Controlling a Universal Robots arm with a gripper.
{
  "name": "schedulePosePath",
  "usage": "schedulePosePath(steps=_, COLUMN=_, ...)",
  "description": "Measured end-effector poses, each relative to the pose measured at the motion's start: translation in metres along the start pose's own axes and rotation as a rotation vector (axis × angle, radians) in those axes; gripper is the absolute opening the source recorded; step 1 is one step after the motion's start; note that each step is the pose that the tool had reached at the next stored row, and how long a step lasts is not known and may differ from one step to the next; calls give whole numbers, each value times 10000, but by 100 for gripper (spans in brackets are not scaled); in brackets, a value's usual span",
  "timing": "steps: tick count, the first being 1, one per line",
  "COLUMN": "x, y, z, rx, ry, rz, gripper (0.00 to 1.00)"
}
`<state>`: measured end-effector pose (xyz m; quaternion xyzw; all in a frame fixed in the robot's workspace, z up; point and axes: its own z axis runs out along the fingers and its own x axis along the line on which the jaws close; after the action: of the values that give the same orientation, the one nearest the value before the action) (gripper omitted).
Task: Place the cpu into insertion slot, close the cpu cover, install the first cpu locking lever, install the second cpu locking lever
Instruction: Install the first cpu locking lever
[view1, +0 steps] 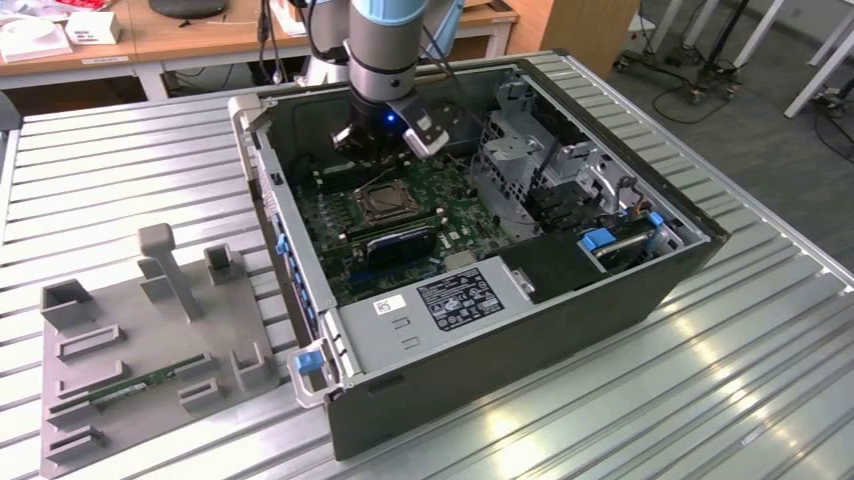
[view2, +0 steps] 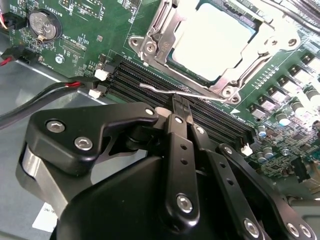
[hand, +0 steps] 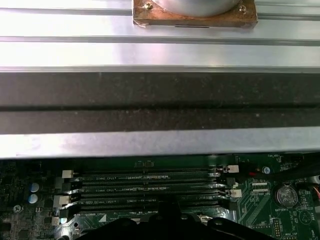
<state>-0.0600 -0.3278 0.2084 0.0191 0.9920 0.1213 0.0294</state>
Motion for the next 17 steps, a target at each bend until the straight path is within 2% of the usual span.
schedulePosePath(steps=17, x=-6, y=-17, z=67, rx=-1, ry=0, rz=-1, gripper=11)
